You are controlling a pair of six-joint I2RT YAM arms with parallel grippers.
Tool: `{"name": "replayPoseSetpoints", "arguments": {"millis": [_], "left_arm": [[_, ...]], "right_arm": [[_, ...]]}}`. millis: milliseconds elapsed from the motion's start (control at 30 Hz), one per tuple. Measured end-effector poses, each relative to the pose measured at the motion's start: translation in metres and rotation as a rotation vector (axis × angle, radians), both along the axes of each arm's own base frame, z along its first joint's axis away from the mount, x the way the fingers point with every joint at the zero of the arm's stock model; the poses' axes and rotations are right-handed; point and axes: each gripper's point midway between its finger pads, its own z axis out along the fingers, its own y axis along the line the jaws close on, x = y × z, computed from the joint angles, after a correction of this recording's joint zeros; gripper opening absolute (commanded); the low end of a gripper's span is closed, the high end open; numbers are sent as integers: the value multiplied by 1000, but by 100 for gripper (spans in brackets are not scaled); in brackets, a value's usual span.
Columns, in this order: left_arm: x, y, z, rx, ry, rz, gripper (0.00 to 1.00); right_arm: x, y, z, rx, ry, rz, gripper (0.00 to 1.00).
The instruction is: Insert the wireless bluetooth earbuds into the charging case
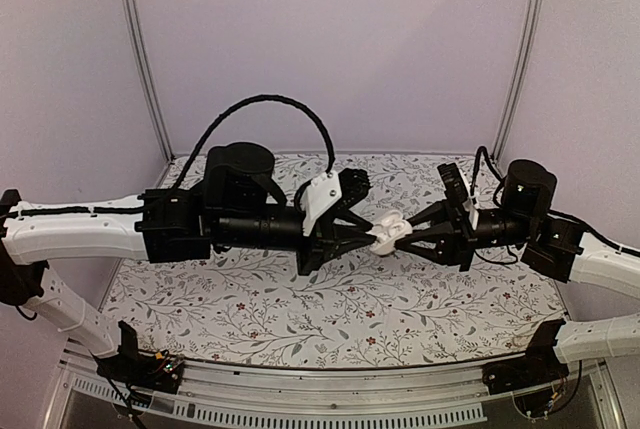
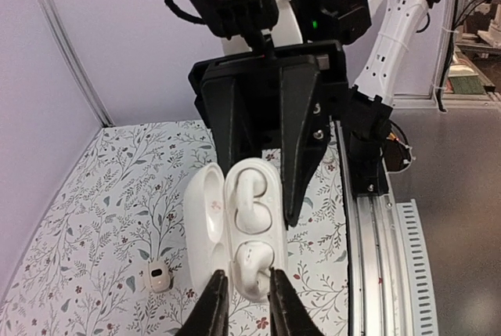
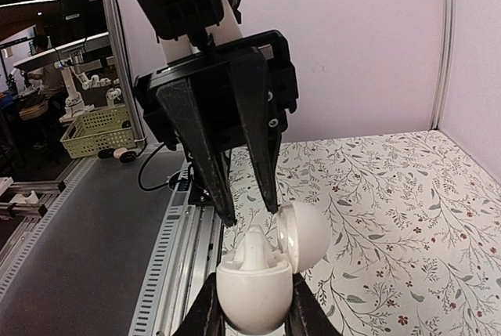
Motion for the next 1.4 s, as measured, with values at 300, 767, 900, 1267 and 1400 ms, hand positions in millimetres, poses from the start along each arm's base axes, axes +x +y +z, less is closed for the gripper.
{"name": "replayPoseSetpoints", "arguments": {"millis": [300, 767, 900, 1267, 1400], "left_arm": [[2, 0, 0, -6, 19, 17, 16], [4, -5, -7, 0, 36, 23, 12], [4, -5, -9, 4, 38, 21, 8], [4, -6, -12, 25, 41, 19, 0], [5, -7, -12, 59, 36, 18, 0]], "right_arm": [[0, -2, 6, 16, -18, -14, 0], [1, -4, 6, 22, -25, -26, 0], [1, -4, 7, 23, -25, -26, 0], [1, -4, 4, 18, -21, -26, 0], [1, -4, 4, 18, -21, -28, 0]]}}
